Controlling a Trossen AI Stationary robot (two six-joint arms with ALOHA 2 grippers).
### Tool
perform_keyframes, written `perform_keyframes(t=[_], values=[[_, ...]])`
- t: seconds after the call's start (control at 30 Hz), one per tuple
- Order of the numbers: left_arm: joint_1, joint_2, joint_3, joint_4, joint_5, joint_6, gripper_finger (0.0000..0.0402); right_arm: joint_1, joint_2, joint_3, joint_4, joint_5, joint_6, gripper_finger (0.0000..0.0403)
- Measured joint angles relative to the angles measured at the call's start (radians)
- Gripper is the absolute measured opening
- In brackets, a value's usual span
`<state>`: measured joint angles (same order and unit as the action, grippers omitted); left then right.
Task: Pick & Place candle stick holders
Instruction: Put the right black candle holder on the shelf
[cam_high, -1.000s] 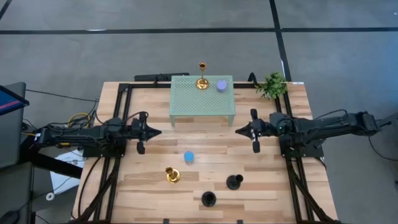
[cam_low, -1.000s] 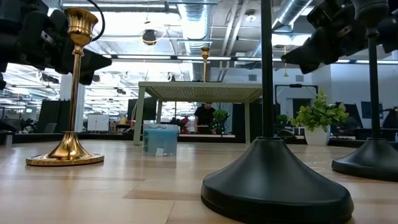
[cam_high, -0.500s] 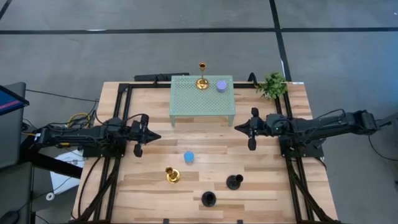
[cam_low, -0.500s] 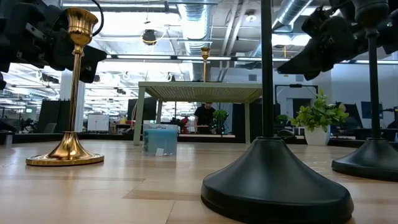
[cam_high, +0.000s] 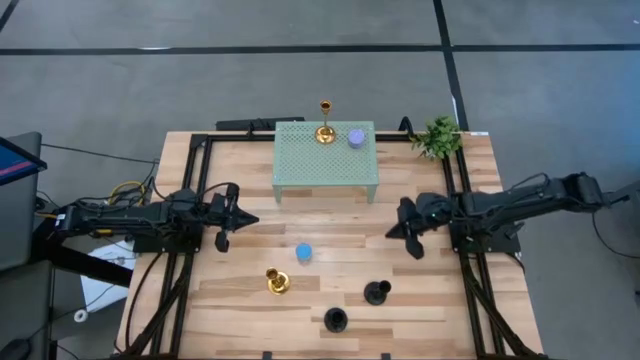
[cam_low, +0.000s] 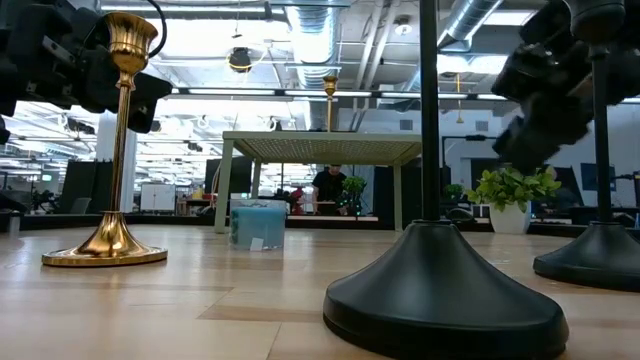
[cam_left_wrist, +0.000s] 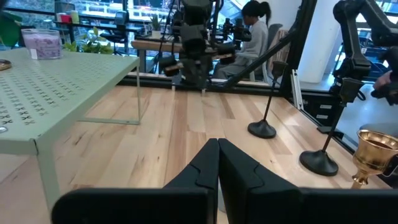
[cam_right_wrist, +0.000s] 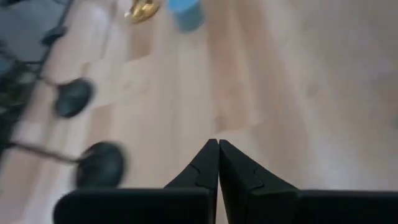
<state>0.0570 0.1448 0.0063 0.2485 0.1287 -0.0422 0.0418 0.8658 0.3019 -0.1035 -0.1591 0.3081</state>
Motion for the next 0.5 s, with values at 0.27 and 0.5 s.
perform_keyframes(t=[0.27, 0.5], values=[[0.000, 0.000, 0.000, 0.000, 0.000, -0.004, 0.0008, 0.208, 0.006, 0.000, -0.007, 0.001, 0.086, 0.0056], [0.000, 0.000, 0.000, 0.000, 0.000, -0.045, 0.0008, 0.386, 0.006, 0.000, 0.027, 0.168, 0.143, 0.0092]])
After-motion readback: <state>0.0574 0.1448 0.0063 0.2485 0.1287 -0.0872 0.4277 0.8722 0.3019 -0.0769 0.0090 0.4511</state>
